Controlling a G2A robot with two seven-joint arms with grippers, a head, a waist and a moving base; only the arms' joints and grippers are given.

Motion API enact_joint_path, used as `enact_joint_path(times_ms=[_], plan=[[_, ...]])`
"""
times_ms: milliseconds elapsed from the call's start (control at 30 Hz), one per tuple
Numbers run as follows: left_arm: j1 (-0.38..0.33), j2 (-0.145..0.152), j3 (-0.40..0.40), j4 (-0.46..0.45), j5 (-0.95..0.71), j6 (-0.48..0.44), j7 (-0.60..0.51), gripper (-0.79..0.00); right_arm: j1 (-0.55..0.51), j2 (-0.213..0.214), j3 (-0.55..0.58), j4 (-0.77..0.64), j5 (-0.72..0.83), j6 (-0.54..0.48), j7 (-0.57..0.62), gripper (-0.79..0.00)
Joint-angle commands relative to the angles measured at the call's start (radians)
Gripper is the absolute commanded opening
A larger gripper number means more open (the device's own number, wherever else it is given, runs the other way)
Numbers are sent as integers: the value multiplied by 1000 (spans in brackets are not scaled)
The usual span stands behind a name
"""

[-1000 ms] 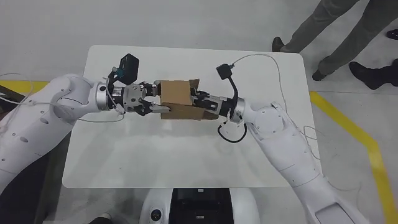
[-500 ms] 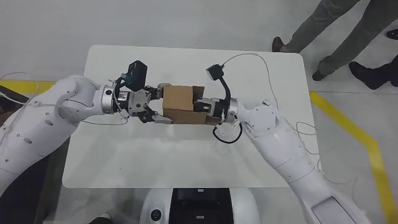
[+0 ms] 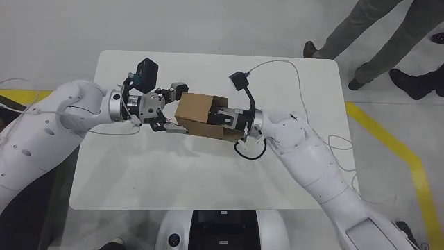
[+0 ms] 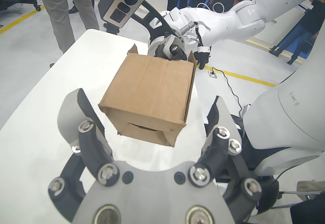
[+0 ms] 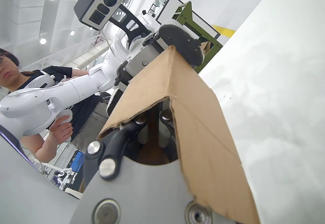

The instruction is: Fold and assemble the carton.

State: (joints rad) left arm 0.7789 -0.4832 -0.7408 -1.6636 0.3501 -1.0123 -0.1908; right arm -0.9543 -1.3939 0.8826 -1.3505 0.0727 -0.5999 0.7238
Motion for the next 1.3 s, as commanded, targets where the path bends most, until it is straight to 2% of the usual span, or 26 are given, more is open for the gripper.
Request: enact_joint_path(times_ms=[0, 467, 533, 600, 800, 1133, 1200, 1267], plan=[[-3, 1, 0, -2, -2, 0, -7, 0, 3, 0, -2, 3, -2, -1, 3, -785], [-18, 4, 14, -1, -34, 0, -66, 0, 11, 3, -8, -11, -52, -16, 17, -785], [-19, 4, 17, -3, -39, 0, -73, -129, 11, 4, -9, -12, -54, -18, 18, -785], [-19, 4, 23, -2, -59, 0, -79, -172, 12, 4, -9, -13, -55, -21, 20, -785], [-28, 4, 25, -6, -62, 0, -103, -246, 19, 6, -13, -18, -91, -17, 23, -785], [-25, 3, 23, -4, -27, 0, -91, -271, 24, 8, -12, -17, -97, -14, 19, -785], [-24, 4, 21, -5, -17, 0, -84, -277, 23, 9, -12, -17, -97, -12, 17, -591], [-22, 4, 18, -5, -7, 0, -72, -314, 22, 10, -10, -16, -96, -9, 14, -489]])
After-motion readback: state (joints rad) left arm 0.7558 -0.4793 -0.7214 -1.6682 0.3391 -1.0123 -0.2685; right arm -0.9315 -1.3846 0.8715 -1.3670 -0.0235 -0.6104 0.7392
